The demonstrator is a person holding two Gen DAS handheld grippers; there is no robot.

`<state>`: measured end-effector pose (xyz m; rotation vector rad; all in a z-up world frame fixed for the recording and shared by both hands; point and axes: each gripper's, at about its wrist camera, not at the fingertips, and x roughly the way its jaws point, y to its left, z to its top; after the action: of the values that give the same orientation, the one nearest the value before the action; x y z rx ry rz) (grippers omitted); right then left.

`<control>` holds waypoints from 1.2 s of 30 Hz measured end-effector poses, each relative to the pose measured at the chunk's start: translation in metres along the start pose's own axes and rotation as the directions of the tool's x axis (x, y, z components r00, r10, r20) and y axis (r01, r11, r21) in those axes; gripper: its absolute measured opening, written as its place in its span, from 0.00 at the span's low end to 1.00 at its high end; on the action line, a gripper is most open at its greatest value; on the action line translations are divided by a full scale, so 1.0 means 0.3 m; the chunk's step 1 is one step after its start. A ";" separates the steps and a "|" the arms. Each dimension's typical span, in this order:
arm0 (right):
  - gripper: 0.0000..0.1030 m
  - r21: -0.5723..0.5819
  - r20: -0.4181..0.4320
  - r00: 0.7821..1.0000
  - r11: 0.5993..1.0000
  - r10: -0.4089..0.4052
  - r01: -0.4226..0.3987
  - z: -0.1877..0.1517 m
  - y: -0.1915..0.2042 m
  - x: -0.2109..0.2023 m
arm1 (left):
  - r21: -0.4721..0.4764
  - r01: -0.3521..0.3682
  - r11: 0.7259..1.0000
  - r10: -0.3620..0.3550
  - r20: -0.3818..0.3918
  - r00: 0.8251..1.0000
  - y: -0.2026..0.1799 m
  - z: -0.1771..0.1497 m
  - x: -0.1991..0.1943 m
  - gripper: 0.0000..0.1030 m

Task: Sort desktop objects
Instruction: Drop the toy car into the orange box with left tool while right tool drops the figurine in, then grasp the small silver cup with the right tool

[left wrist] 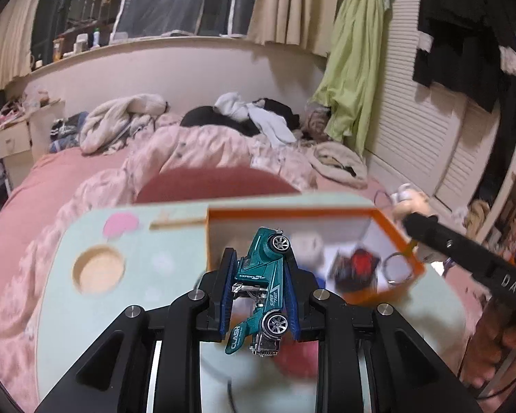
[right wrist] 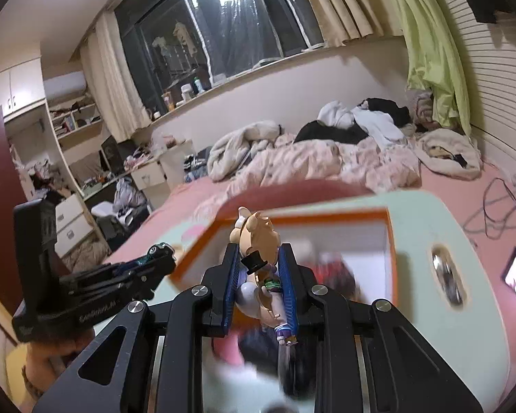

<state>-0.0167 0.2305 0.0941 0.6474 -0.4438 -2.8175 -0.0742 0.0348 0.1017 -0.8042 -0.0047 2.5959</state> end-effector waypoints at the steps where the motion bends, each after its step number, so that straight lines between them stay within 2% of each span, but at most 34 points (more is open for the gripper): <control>1: 0.24 0.010 -0.002 1.000 1.000 -0.001 0.001 0.020 -0.006 0.021 | -0.009 -0.016 1.000 0.016 -0.010 1.000 -0.002 0.026 0.033 0.23; 2: 0.24 0.022 -0.016 1.000 1.000 0.000 0.000 0.041 -0.016 0.051 | -0.020 -0.039 0.999 0.039 -0.026 0.999 -0.004 0.036 0.064 0.26; 3: 0.24 0.033 -0.033 0.999 0.999 -0.007 0.008 0.053 -0.027 0.081 | -0.033 -0.070 0.997 0.068 -0.052 0.996 -0.001 0.040 0.106 0.48; 4: 0.25 0.040 -0.061 0.998 0.999 -0.030 0.032 0.056 -0.043 0.119 | -0.040 -0.093 0.995 0.088 -0.105 0.991 0.002 0.032 0.157 0.64; 5: 0.32 0.050 -0.105 0.993 0.997 -0.055 0.060 0.049 -0.063 0.158 | -0.042 -0.096 0.994 0.090 -0.142 0.986 0.004 0.016 0.189 0.79; 6: 0.39 0.063 -0.155 0.985 0.994 -0.074 0.085 0.034 -0.083 0.190 | -0.043 -0.093 0.995 0.084 -0.171 0.982 0.006 -0.004 0.222 0.79; 7: 0.47 0.088 -0.230 0.968 0.988 -0.102 0.125 0.002 -0.118 0.232 | -0.045 -0.087 0.995 0.076 -0.195 0.978 0.008 -0.028 0.248 0.79; 8: 0.50 0.082 -0.251 0.962 0.988 -0.105 0.129 -0.025 -0.133 0.249 | -0.052 -0.078 0.996 0.066 -0.213 0.975 0.011 -0.051 0.267 0.80; 9: 0.52 0.046 -0.213 0.969 0.990 -0.122 0.135 -0.041 -0.123 0.237 | -0.059 -0.069 0.996 0.055 -0.222 0.973 0.015 -0.068 0.277 0.80; 11: 0.59 -0.027 -0.184 0.965 0.983 -0.185 0.183 -0.069 -0.099 0.216 | -0.102 -0.027 0.994 0.006 -0.201 0.980 0.030 -0.088 0.273 0.80; 13: 0.60 -0.034 -0.188 0.967 0.985 -0.174 0.171 -0.074 -0.093 0.203 | -0.078 -0.059 0.995 0.044 -0.182 0.982 0.024 -0.087 0.257 0.79; 15: 0.60 -0.030 -0.199 0.963 0.984 -0.179 0.177 -0.067 -0.097 0.194 | -0.024 -0.102 0.994 0.099 -0.123 0.987 0.010 -0.077 0.211 0.79; 18: 0.60 -0.032 -0.107 0.978 0.984 -0.177 0.175 -0.050 -0.074 0.114 | -0.016 -0.098 0.995 0.097 -0.040 0.994 0.001 -0.074 0.106 0.79; 21: 0.60 -0.062 -0.041 0.987 0.987 -0.153 0.150 -0.038 -0.029 0.040 | -0.010 -0.074 0.997 0.074 -0.014 0.997 0.000 -0.101 0.007 0.81; 24: 0.62 -0.099 -0.049 0.991 0.988 -0.125 0.120 -0.102 0.020 -0.045 | 0.012 -0.048 0.999 0.049 -0.048 0.998 -0.012 -0.165 -0.046 0.89; 27: 0.62 -0.149 -0.099 0.985 0.981 -0.140 0.124 -0.204 0.041 -0.101 | 0.024 -0.030 0.999 0.033 -0.141 0.989 -0.023 -0.250 -0.048 0.89; 31: 0.62 -0.172 -0.191 0.960 0.970 -0.205 0.173 -0.295 0.007 -0.101 | 0.048 -0.092 0.995 0.101 -0.241 0.965 -0.025 -0.346 0.014 0.89; 33: 0.62 -0.179 -0.246 0.937 0.962 -0.248 0.208 -0.322 -0.022 -0.084 | 0.096 -0.168 0.981 0.187 -0.240 0.953 -0.041 -0.380 0.027 0.97; 34: 0.65 -0.156 -0.274 0.927 0.963 -0.257 0.220 -0.329 -0.047 -0.073 | 0.095 -0.164 0.982 0.183 -0.235 0.955 -0.042 -0.386 0.022 0.98; 36: 0.72 -0.103 -0.291 0.929 0.973 -0.229 0.207 -0.327 -0.086 -0.066 | 0.096 -0.163 0.982 0.181 -0.235 0.955 -0.040 -0.387 0.018 0.99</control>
<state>0.0417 0.2364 0.0090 1.1552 -0.2256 -2.8464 -0.0108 0.0340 0.0035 -1.1346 0.2444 2.6198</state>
